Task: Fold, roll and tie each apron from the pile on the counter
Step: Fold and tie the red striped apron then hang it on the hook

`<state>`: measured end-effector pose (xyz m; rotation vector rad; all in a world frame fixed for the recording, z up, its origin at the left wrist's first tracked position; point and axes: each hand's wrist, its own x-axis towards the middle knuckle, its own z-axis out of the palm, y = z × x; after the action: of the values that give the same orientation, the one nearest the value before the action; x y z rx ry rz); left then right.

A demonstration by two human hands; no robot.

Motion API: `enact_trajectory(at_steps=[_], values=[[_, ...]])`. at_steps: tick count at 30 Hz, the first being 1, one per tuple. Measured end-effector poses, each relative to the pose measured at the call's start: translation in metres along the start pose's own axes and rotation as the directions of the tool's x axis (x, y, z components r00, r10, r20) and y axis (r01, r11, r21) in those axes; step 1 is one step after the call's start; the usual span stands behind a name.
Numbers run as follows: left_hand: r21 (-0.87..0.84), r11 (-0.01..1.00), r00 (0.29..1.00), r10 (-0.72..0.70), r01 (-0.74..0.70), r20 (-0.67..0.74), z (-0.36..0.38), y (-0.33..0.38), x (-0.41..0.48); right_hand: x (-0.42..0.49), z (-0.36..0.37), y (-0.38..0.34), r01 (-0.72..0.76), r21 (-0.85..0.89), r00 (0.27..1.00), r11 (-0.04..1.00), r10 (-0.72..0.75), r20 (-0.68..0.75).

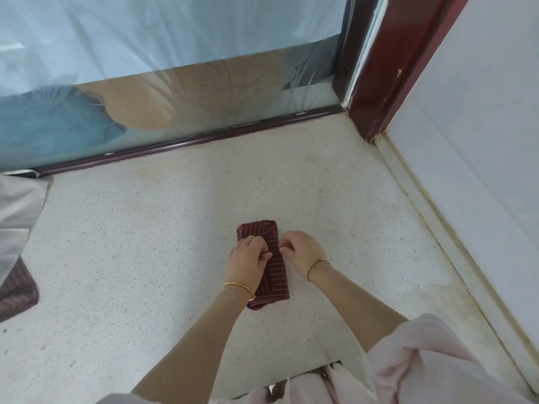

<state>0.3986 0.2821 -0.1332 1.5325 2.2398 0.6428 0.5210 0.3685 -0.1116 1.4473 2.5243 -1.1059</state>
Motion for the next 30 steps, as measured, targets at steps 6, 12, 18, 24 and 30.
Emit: enact_trajectory(at_steps=[6, 12, 18, 24, 30], values=[[-0.023, 1.0, 1.0, 0.013, -0.012, 0.016, -0.003, 0.001, -0.001, 0.008, -0.003, -0.01, -0.042, -0.205, 0.989, 0.978, 0.069, 0.128], [-0.059, 0.998, 0.999, -0.036, 0.038, 0.031, -0.003, -0.001, -0.002, 0.014, -0.005, -0.005, -0.186, 0.018, 0.981, 0.982, 0.185, 0.049], [-0.029, 0.999, 0.997, -0.042, 0.044, 0.066, -0.005, 0.0, 0.003, -0.005, 0.004, -0.005, -0.12, -0.387, 0.993, 0.914, 0.109, -0.049], [0.037, 0.981, 0.958, -0.196, 0.193, 0.21, -0.012, -0.013, 0.004, -0.006, -0.006, 0.02, -0.216, -0.423, 0.972, 0.88, 0.233, -0.011], [-0.427, 0.867, 0.965, -0.212, 0.257, 0.151, -0.017, 0.018, 0.013, -0.004, -0.002, 0.015, -0.217, -0.279, 0.976, 0.935, 0.201, -0.084]])
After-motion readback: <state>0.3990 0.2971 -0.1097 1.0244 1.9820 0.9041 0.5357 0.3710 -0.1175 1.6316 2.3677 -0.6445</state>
